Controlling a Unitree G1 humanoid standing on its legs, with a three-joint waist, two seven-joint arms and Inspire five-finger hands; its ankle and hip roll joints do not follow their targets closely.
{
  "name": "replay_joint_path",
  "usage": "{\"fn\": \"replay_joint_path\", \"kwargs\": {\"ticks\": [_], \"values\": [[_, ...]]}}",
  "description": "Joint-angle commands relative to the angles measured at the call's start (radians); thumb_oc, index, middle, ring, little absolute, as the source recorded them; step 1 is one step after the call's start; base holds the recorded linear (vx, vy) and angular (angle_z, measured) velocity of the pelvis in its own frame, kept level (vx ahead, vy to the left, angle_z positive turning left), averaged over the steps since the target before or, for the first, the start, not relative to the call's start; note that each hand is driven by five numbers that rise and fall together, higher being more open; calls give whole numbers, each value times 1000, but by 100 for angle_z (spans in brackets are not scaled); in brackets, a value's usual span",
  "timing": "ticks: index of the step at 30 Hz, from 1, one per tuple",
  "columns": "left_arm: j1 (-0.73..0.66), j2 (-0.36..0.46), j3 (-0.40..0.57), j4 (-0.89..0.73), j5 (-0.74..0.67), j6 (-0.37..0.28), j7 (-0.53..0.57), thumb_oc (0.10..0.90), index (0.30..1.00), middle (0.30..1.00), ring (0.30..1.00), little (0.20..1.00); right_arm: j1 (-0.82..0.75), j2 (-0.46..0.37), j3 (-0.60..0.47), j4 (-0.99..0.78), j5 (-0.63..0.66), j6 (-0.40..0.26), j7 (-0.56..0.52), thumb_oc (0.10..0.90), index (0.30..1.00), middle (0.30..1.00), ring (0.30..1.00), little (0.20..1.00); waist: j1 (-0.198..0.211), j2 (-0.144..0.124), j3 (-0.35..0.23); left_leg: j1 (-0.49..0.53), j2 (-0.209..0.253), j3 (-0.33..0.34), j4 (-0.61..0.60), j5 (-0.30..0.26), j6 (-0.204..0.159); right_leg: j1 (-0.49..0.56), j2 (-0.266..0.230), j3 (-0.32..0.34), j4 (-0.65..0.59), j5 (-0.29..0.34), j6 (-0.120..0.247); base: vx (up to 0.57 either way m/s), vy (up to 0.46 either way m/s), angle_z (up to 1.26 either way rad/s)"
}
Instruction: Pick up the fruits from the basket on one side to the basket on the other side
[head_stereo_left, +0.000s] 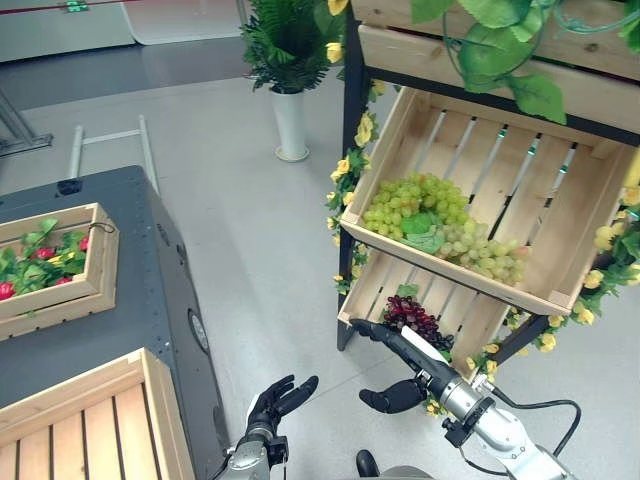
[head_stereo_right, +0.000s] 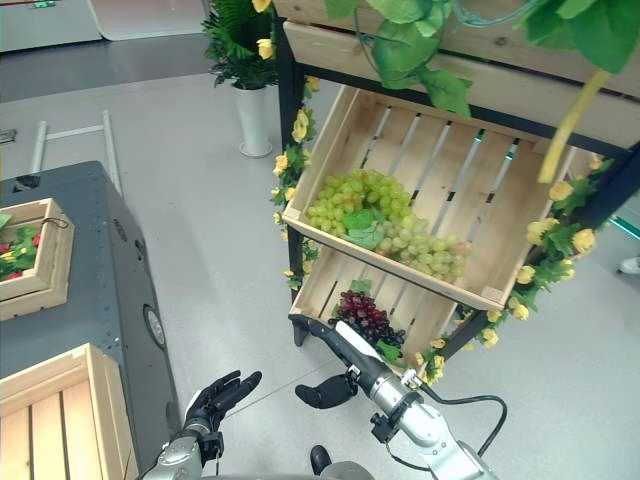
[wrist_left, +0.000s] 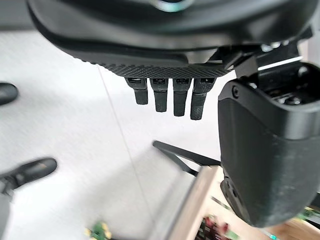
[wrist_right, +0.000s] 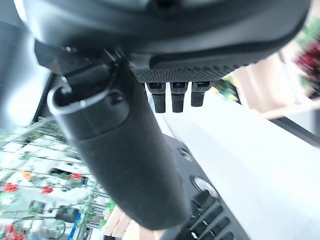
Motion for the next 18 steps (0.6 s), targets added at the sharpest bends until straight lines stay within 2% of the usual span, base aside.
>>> {"fn": "replay_joint_path", "kwargs": {"ticks": [1, 4, 6, 7, 9, 13, 15, 18], "values": [[-71, 28, -38, 44, 103, -34, -33, 800, 900, 900, 900, 900, -85, 55, -3, 74, 123, -17, -27, 800, 900, 900, 900, 900, 22, 8, -1, 11, -40, -66, 10, -81, 21, 50, 15, -65, 6, -26, -3, 8, -36, 11], [-63, 30, -39, 89, 132, -5, -27, 800, 900, 900, 900, 900, -76, 129, -28, 256, 195, 1, -9, 800, 900, 900, 900, 900, 30, 15, 1, 13, -41, -77, 10, -81, 22, 60, 13, -81, 6, -32, -8, 7, -34, 15], [-59, 26, -25, 118, 153, -11, -25, 800, 900, 900, 900, 900, -80, 166, -51, 352, 202, 10, 1, 800, 900, 900, 900, 900, 35, 17, -3, 14, -42, -83, 10, -82, 24, 62, 13, -83, 6, -35, -12, 32, -28, 3], [-52, 19, -14, 135, 172, -15, -29, 800, 900, 900, 900, 900, -84, 197, -65, 435, 167, 3, -8, 800, 900, 900, 900, 900, 41, 20, -6, 16, -42, -88, 10, -83, 25, 68, 13, -88, 6, -39, -14, 41, -27, 2], [-47, 15, -15, 143, 199, -14, -32, 800, 900, 900, 900, 900, -88, 211, -75, 499, 173, 7, -11, 800, 900, 900, 900, 900, 47, 22, -9, 17, -42, -92, 10, -83, 26, 71, 13, -92, 6, -41, -16, 20, -14, 1], [-51, 4, -49, 172, 284, -18, -47, 800, 900, 900, 900, 900, -112, 241, -119, 674, 221, -34, 5, 800, 900, 900, 900, 900, 56, 29, -10, 18, -42, -102, 10, -82, 27, 77, 17, -96, 6, -45, -23, 9, -15, 10], [-57, -1, -68, 182, 294, 9, -59, 800, 900, 900, 900, 900, -121, 248, -122, 729, 176, -41, -10, 800, 900, 900, 900, 900, 56, 33, -11, 16, -42, -105, 10, -82, 29, 77, 19, -94, 6, -47, -24, -4, -4, 8], [-67, -15, -90, 187, 304, 9, -55, 800, 900, 900, 900, 900, -127, 250, -96, 791, 52, -37, -89, 800, 900, 900, 900, 900, 56, 38, -13, 17, -40, -107, 10, -85, 31, 80, 23, -90, 7, -53, -26, 0, 0, 0]]}}
